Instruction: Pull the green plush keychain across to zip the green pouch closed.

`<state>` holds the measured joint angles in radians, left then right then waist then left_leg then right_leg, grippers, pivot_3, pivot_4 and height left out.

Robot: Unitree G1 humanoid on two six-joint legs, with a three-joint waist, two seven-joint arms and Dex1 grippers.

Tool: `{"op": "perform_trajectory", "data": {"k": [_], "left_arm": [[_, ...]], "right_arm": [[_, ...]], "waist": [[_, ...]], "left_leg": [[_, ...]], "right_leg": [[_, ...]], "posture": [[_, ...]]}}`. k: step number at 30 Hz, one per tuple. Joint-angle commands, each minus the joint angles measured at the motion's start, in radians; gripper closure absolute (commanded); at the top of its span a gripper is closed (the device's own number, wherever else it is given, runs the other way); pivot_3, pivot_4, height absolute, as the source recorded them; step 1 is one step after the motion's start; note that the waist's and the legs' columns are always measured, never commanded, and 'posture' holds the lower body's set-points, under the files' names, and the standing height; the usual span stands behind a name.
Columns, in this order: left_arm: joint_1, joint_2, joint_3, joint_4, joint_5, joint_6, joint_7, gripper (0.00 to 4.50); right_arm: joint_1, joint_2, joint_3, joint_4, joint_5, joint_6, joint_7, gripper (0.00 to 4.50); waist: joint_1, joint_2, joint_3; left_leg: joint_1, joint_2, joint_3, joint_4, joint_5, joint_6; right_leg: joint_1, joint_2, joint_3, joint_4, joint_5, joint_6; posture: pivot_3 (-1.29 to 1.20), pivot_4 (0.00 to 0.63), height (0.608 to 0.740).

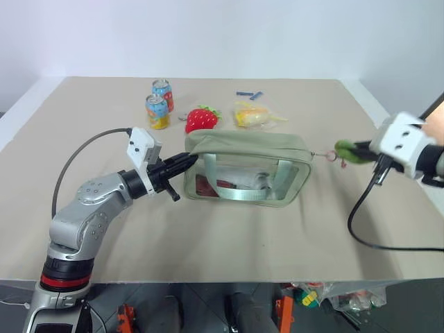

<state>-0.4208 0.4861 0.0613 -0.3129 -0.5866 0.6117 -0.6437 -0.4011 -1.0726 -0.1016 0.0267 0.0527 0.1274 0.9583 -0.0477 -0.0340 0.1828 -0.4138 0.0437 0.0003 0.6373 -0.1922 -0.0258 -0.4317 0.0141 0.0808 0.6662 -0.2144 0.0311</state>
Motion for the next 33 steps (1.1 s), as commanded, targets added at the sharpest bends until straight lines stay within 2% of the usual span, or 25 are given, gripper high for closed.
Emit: {"op": "perform_trajectory", "data": {"k": [1,3,9,17,19,25,28,29,31,32,33], "left_arm": [[-0.008,0.004,0.019,0.009,0.01,-0.005,0.014,4.5],[-0.018,0.001,0.015,0.019,0.017,-0.009,0.017,4.5],[-0.028,0.003,0.012,0.019,0.036,-0.01,0.027,4.5],[-0.036,0.002,0.024,0.016,0.023,0.009,0.041,4.5],[-0.041,0.0,0.038,0.021,-0.006,0.038,0.041,4.5],[-0.058,0.005,0.058,0.008,-0.065,0.107,0.044,2.4],[-0.07,0.015,0.06,0.007,-0.07,0.114,0.04,1.6],[-0.074,0.02,0.058,0.008,-0.07,0.115,0.035,1.03],[-0.08,0.028,0.053,0.011,-0.066,0.113,0.029,0.4],[-0.083,0.029,0.052,0.014,-0.066,0.113,0.028,0.04],[-0.089,0.029,0.048,0.014,-0.066,0.113,0.026,0.04]], "right_arm": [[0.025,0.149,0.126,-0.118,-0.048,0.077,-0.092,4.47],[0.022,0.213,0.159,-0.096,-0.075,0.072,-0.126,4.47],[-0.058,0.333,0.208,0.065,-0.136,-0.008,-0.213,4.47],[-0.07,0.346,0.154,0.071,-0.085,-0.007,-0.203,4.47],[-0.063,0.34,0.119,0.034,-0.023,0.045,-0.168,3.78],[-0.058,0.328,-0.024,-0.078,0.184,0.167,-0.097,1.81],[-0.062,0.309,-0.073,-0.109,0.247,0.211,-0.076,0.91],[-0.064,0.304,-0.087,-0.119,0.269,0.226,-0.07,0.37],[-0.071,0.295,-0.113,-0.136,0.307,0.254,-0.063,0.0],[-0.075,0.291,-0.124,-0.138,0.316,0.26,-0.066,0.0],[-0.079,0.282,-0.133,-0.136,0.317,0.26,-0.07,0.0]], "waist": [[-0.007,-0.002,0.0],[-0.007,0.0,0.002],[-0.011,-0.001,0.001],[-0.012,-0.001,0.001],[-0.012,-0.001,0.001],[-0.012,-0.001,0.001],[-0.012,-0.001,0.002],[-0.012,-0.001,0.002],[-0.012,-0.001,0.002],[-0.012,-0.001,0.002],[-0.012,-0.001,0.002]], "left_leg": [[0.006,0.001,0.0,0.0,0.0,0.0],[0.01,0.0,-0.003,0.0,0.0,0.0],[0.009,-0.002,0.0,0.001,0.004,-0.003],[0.009,-0.002,0.0,-0.001,0.004,-0.003],[0.009,-0.003,0.0,-0.001,0.004,-0.003],[0.008,-0.003,-0.001,-0.002,0.004,-0.003],[0.008,-0.003,-0.001,-0.002,0.004,-0.003],[0.007,-0.003,-0.001,-0.002,0.004,-0.003],[0.007,-0.003,-0.001,-0.002,0.004,-0.003],[0.008,-0.003,-0.001,-0.002,0.004,-0.003],[0.008,-0.003,-0.001,-0.002,0.004,-0.003]], "right_leg": [[0.005,0.002,0.001,0.0,0.0,-0.002],[0.009,0.003,0.001,0.0,-0.001,-0.005],[0.009,0.002,0.005,-0.002,-0.001,-0.006],[0.008,0.003,0.008,-0.001,0.001,-0.002],[0.008,0.003,0.007,-0.001,0.001,-0.002],[0.008,0.003,0.007,-0.002,0.001,-0.002],[0.008,0.002,0.007,-0.002,0.001,-0.002],[0.007,0.002,0.007,-0.002,0.001,-0.002],[0.007,0.003,0.007,-0.002,0.001,-0.002],[0.007,0.003,0.007,-0.002,0.001,-0.002],[0.007,0.003,0.007,-0.002,0.001,-0.003]], "posture": [[0.0,0.15,0.74],[0.0,0.15,0.74],[0.0,0.15,0.74],[0.0,0.15,0.74],[0.0,0.15,0.74],[0.0,0.15,0.74],[0.0,0.15,0.74],[0.0,0.15,0.74],[0.0,0.15,0.74],[0.0,0.15,0.74],[0.0,0.15,0.74]]}}
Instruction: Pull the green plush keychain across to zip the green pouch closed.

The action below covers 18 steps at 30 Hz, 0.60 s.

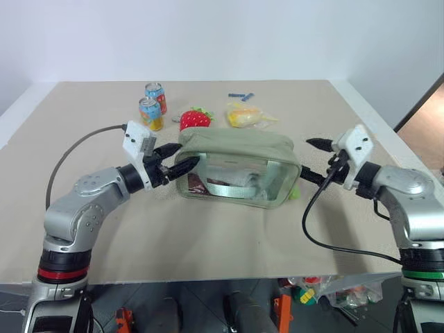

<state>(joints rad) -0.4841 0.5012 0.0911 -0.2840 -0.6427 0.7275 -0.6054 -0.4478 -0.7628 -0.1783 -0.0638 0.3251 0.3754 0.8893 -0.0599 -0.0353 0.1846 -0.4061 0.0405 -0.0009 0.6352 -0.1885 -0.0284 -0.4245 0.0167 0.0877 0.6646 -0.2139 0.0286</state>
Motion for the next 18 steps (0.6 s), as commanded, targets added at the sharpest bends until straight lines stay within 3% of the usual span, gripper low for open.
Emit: {"op": "perform_trajectory", "data": {"k": [1,6,14,18], "left_arm": [[-0.03,0.013,0.017,-0.014,-0.012,-0.002,-0.014,0.04],[-0.037,0.019,0.022,-0.019,-0.015,0.005,-0.018,0.04],[-0.049,0.069,0.187,-0.035,-0.104,0.034,0.028,0.04],[0.05,0.11,0.235,-0.113,-0.089,0.051,0.079,0.04]], "right_arm": [[-0.035,-0.036,-0.062,-0.043,0.039,0.007,-0.006,0.0],[-0.048,-0.059,-0.108,-0.06,0.083,0.041,-0.017,0.0],[-0.1,-0.085,-0.258,-0.153,0.3,0.253,-0.08,0.0],[0.039,-0.112,-0.323,-0.33,0.445,0.406,-0.08,0.0]], "waist": [[0.0,0.0,0.0],[0.001,0.0,0.0],[0.001,0.0,0.0],[0.002,0.0,0.0]], "left_leg": [[0.0,0.0,0.0,0.0,0.0,0.0],[-0.001,0.0,0.0,0.0,0.0,0.0],[-0.001,0.0,0.0,-0.001,0.0,0.0],[-0.002,0.0,-0.001,-0.003,-0.001,0.0]], "right_leg": [[0.0,0.0,0.0,0.0,0.0,0.0],[0.0,0.0,0.0,0.0,0.0,0.0],[-0.002,0.0,0.0,0.0,-0.001,-0.001],[-0.001,0.0,-0.001,-0.001,-0.002,-0.001]], "posture": [[0.0,0.15,0.74],[0.0,0.15,0.74],[0.0,0.15,0.74],[0.0,0.15,0.74]]}}
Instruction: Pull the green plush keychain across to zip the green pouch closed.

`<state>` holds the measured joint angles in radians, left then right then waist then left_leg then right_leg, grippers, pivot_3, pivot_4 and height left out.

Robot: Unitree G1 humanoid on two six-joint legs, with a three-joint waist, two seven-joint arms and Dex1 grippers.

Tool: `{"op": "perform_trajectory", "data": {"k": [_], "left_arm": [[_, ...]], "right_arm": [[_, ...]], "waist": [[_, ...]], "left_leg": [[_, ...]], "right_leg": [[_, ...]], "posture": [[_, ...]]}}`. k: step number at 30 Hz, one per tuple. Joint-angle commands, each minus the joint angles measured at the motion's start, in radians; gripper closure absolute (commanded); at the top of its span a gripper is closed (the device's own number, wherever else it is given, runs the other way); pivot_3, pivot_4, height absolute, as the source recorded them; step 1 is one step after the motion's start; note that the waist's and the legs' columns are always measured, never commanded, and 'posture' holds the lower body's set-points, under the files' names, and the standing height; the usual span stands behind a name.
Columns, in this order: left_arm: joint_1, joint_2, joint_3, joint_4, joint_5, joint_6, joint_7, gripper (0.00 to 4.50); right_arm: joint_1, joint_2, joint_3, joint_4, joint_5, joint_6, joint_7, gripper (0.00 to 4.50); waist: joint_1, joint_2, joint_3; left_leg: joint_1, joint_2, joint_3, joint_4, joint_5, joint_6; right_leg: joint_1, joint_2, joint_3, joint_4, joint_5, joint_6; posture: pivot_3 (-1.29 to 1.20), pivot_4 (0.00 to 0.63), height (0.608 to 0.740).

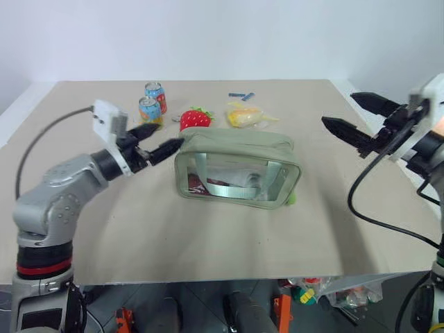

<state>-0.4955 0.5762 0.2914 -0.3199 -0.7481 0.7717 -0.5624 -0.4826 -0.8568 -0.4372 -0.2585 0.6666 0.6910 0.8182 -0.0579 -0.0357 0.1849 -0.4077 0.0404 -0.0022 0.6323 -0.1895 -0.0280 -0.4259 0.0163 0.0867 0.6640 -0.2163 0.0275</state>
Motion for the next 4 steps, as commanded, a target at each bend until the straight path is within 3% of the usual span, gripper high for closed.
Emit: {"op": "perform_trajectory", "data": {"k": [1,4], "left_arm": [[0.104,0.046,0.026,-0.103,0.048,0.001,0.054,0.04],[0.224,0.062,0.011,-0.156,0.117,-0.043,0.075,0.04]], "right_arm": [[0.129,-0.012,-0.078,-0.197,0.143,0.125,-0.022,0.0],[0.288,0.014,-0.101,-0.335,0.188,0.157,-0.054,0.0]], "waist": [[0.001,0.0,0.0],[0.001,0.0,0.0]], "left_leg": [[0.0,0.0,0.0,0.0,-0.001,0.0],[0.001,0.0,0.0,0.0,-0.004,0.0]], "right_leg": [[0.0,0.0,0.0,0.0,-0.001,0.0],[0.001,-0.001,0.0,0.001,-0.002,0.003]], "posture": [[0.0,0.15,0.74],[0.0,0.15,0.74]]}}
